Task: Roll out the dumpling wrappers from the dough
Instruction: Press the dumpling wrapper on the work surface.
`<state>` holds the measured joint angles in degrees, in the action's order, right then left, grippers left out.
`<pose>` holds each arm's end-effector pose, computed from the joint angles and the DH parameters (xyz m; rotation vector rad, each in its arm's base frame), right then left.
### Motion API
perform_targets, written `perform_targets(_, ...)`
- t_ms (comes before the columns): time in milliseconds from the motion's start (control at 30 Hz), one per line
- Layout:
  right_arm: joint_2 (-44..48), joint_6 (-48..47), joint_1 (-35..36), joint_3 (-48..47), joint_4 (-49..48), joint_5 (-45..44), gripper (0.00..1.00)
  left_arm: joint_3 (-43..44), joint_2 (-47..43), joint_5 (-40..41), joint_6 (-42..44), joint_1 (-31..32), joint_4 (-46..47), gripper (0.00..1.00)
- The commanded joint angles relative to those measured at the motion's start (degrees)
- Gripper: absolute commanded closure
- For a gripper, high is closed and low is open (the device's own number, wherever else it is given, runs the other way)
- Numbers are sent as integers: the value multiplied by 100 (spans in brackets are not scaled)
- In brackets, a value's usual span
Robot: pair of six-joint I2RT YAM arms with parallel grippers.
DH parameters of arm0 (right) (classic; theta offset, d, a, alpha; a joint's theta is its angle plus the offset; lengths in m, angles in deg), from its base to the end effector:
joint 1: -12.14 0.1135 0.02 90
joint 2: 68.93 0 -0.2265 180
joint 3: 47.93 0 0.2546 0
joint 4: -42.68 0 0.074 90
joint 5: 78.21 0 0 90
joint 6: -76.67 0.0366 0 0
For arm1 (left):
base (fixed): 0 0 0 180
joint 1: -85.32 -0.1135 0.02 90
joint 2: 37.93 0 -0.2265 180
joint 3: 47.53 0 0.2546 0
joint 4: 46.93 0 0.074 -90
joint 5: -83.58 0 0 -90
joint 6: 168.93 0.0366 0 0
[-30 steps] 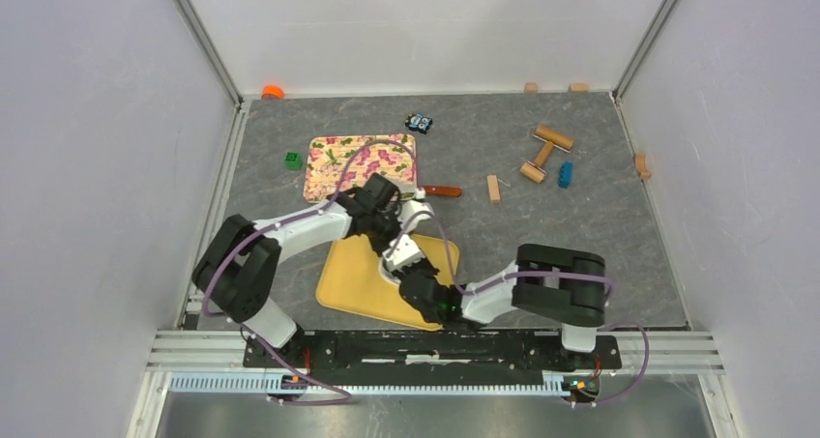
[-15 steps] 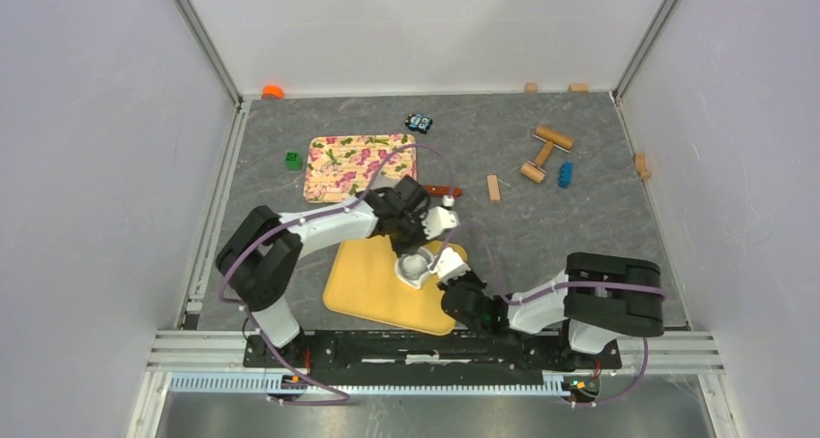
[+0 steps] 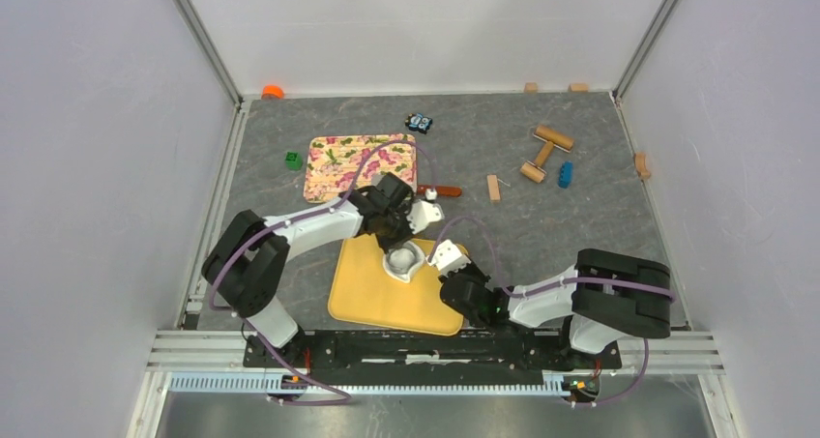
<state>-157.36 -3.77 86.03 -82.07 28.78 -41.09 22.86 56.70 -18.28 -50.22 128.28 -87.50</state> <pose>0.0934 0.2182 0.0709 -0.6501 1.8645 -0.1223 0.2270 -0.2217 0.1354 1.6373 2.1598 -0.3544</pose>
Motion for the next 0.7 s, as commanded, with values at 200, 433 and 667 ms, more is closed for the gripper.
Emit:
perform_targets(200, 183, -359, -294, -147, -138, 646, 100, -363, -199, 422, 238, -911, -438, 98)
perform_targets(433, 1293, -541, -989, -619, -203, 1862, 76, -221, -190, -79, -48, -910, -564, 98)
perform_targets(667, 1063, 582, -2146, -1431, -131, 2886, 25, -149, -248, -264, -155, -912, -660, 98)
